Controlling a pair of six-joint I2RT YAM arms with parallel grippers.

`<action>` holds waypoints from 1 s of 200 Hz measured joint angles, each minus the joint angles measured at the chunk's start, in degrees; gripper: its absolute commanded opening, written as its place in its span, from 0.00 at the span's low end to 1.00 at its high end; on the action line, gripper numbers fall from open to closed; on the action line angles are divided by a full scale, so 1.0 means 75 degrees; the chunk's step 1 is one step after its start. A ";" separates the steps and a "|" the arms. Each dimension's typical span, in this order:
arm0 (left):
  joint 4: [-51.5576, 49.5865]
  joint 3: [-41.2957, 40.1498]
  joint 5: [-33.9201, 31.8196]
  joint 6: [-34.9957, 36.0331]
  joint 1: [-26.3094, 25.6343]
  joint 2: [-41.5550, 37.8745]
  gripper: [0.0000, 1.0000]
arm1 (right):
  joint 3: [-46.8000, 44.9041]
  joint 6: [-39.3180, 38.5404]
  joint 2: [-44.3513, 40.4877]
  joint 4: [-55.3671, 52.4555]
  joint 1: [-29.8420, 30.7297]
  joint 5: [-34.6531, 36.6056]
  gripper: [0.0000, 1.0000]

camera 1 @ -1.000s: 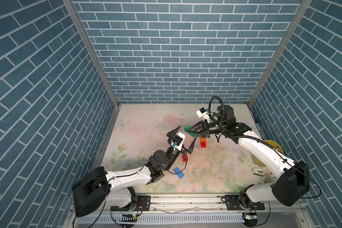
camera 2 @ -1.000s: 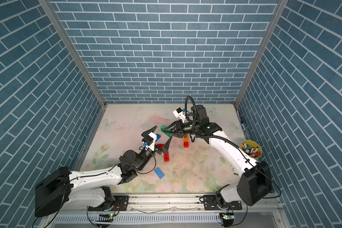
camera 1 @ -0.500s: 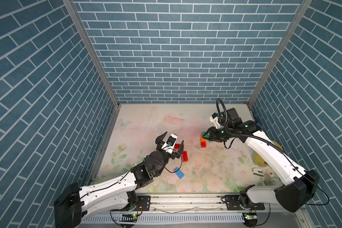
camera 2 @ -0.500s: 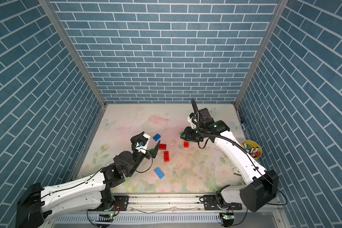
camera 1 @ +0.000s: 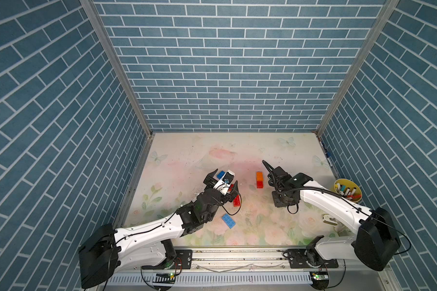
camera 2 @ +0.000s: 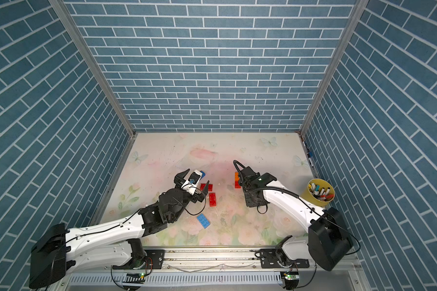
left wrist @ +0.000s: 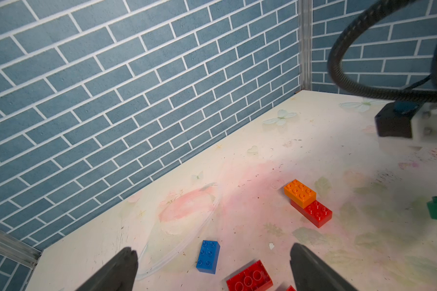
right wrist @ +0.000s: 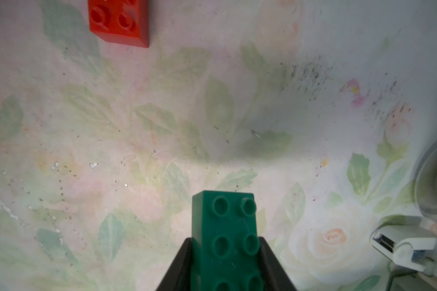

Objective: Assemble a rectangle with lego
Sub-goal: Place the lego brick at the center of the board.

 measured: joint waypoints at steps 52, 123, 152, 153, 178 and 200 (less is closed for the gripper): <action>0.0006 0.0000 0.0026 0.0032 0.0000 -0.0067 1.00 | -0.0189 0.0006 0.0842 0.0799 0.0332 0.0361 0.30; 0.0020 0.0000 0.0224 0.0020 0.0000 -0.0105 1.00 | -0.0379 0.0210 0.1070 0.1195 0.0493 0.0361 0.55; 0.0012 0.0017 0.0431 0.0000 0.0000 -0.0085 1.00 | -0.0388 0.0262 0.1070 0.1250 0.0493 0.0361 0.59; 0.0009 0.0020 0.0434 0.0000 0.0000 -0.0082 1.00 | -0.0388 0.0262 0.1070 0.1253 0.0493 0.0361 0.59; -0.0006 0.0055 0.0525 -0.0003 0.0000 0.0009 1.00 | -0.0487 0.0294 0.1067 0.1343 0.0493 0.0350 0.59; -0.0012 0.0055 0.0583 -0.0003 0.0000 0.0087 1.00 | -0.0609 0.0382 0.1067 0.1437 0.0408 0.0262 0.56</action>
